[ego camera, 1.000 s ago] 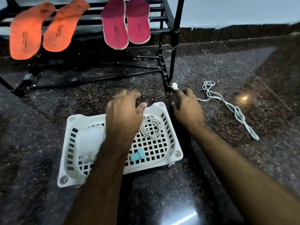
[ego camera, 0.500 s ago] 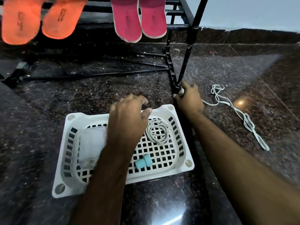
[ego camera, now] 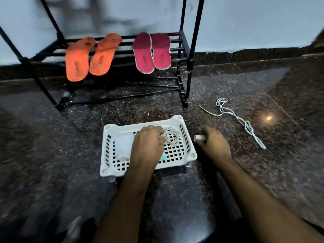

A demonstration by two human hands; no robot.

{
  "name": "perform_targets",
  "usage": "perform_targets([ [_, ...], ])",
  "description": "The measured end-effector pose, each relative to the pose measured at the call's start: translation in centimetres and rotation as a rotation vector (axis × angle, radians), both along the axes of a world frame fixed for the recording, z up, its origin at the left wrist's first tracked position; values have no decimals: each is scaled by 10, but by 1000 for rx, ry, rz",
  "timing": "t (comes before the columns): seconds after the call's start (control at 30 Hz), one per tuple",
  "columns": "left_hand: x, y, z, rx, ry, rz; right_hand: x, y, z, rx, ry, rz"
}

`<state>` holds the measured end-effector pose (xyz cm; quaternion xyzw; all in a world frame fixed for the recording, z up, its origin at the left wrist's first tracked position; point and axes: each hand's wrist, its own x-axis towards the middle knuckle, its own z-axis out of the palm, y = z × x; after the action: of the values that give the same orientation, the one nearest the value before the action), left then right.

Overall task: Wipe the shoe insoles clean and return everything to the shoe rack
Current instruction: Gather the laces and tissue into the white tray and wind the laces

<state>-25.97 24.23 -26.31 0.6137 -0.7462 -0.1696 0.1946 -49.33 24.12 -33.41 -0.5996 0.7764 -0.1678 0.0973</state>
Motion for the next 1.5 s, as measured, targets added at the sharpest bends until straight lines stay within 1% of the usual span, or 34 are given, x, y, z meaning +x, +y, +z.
perform_targets([
  [0.13,-1,41,0,18,-88,-55,7,31,14,67,-183,-130],
  [0.23,2,54,-4,69,-99,-35,11,52,21,60,-276,-175],
  [0.33,7,57,-10,105,-104,-11,19,69,28,34,-324,-190],
  [0.43,10,59,-18,78,-169,-53,36,79,36,-29,-363,-128],
  [0.57,6,51,-24,47,-225,-69,56,80,43,-77,-318,-32],
  [0.77,6,33,-24,112,-111,9,66,69,57,-128,-225,9],
  [0.87,14,22,-15,91,-49,137,77,60,60,-189,-300,115],
  [0.93,19,12,-13,68,-38,221,89,53,57,-205,-338,186],
  [1.03,24,-2,-17,72,-11,264,108,44,47,-194,-353,280],
  [1.13,23,-11,-16,108,-41,338,122,40,36,-140,-359,328],
  [1.33,15,-17,-15,76,-184,318,136,40,29,-103,-324,367],
  [1.43,13,-17,-15,68,-200,320,140,39,29,-90,-365,385],
  [1.5,15,-17,-15,75,-173,341,140,39,28,-81,-356,382],
])
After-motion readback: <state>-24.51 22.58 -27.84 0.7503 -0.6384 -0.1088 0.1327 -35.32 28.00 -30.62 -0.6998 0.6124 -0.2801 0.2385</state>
